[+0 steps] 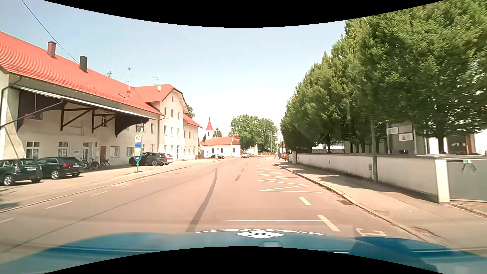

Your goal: Follow the waypoints while adhering to traffic rules and regulations

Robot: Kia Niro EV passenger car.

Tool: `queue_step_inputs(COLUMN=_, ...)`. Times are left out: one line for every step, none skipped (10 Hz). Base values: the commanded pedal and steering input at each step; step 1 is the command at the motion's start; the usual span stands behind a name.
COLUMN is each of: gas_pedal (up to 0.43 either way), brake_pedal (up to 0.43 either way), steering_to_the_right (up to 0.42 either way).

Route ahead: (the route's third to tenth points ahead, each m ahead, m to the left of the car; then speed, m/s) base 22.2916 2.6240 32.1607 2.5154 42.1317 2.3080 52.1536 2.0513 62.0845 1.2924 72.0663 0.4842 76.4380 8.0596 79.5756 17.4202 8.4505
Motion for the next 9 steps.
queue_step_inputs(gas_pedal=0.028, brake_pedal=0.0, steering_to_the_right=-0.003)
queue_step_inputs(gas_pedal=0.028, brake_pedal=0.0, steering_to_the_right=-0.003)
queue_step_inputs(gas_pedal=0.028, brake_pedal=0.0, steering_to_the_right=-0.003)
queue_step_inputs(gas_pedal=0.028, brake_pedal=0.0, steering_to_the_right=-0.003)
queue_step_inputs(gas_pedal=0.028, brake_pedal=0.0, steering_to_the_right=-0.003)
queue_step_inputs(gas_pedal=0.028, brake_pedal=0.0, steering_to_the_right=-0.003)
queue_step_inputs(gas_pedal=0.028, brake_pedal=0.0, steering_to_the_right=-0.003)
queue_step_inputs(gas_pedal=0.028, brake_pedal=0.0, steering_to_the_right=-0.002)
queue_step_inputs(gas_pedal=0.028, brake_pedal=0.0, steering_to_the_right=0.001)
